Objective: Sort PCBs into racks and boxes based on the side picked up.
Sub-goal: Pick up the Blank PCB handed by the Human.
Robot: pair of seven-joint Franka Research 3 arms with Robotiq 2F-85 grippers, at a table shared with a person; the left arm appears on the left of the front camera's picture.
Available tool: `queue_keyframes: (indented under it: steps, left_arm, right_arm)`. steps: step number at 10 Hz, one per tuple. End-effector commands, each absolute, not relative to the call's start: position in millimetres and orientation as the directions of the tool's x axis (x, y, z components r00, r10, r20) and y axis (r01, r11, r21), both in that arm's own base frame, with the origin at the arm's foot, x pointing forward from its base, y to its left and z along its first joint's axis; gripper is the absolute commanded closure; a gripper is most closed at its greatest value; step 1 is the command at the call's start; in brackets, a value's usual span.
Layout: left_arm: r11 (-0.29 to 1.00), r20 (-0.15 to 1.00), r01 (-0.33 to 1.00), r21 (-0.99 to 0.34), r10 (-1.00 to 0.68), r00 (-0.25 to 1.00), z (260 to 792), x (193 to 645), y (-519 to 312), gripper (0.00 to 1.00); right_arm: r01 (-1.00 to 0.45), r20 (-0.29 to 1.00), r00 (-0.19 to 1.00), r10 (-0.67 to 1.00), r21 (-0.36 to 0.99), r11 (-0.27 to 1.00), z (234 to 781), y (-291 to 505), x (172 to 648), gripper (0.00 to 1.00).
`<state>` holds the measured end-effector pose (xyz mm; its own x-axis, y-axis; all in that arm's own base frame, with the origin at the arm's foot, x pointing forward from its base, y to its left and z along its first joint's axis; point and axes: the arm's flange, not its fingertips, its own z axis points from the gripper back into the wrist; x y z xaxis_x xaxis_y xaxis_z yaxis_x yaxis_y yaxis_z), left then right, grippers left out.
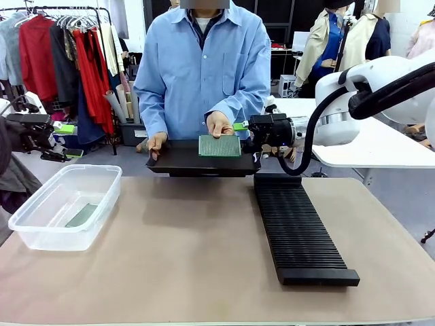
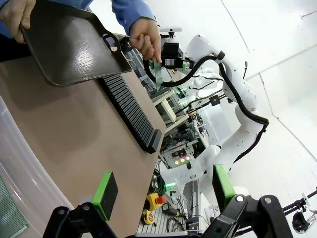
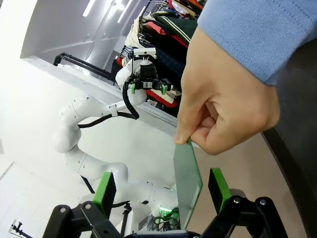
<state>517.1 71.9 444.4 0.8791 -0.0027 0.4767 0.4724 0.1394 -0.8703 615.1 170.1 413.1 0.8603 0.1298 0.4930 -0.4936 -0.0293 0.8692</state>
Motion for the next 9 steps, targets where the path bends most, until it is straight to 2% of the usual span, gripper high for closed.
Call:
queue_keyframes:
  steps: [1,5,9]
  left_arm:
    - [0.137,0.479,0.475,-0.869,-0.003,0.878,446.2,515.9,71.8,0.0]
    - [0.137,0.479,0.475,-0.869,-0.003,0.878,446.2,515.9,71.8,0.0]
    - [0.137,0.479,0.475,-0.869,-0.003,0.878,446.2,515.9,71.8,0.0]
  right_arm:
    - [-0.468,0.464,0.875,0.138,0.883,-0.002,417.4,174.6,623.8,0.0]
    - [-0.435,0.432,0.895,0.111,0.901,0.002,413.3,173.3,622.3,0.24]
    - [-0.407,0.404,0.911,0.087,0.913,0.019,405.2,172.4,617.3,0.61]
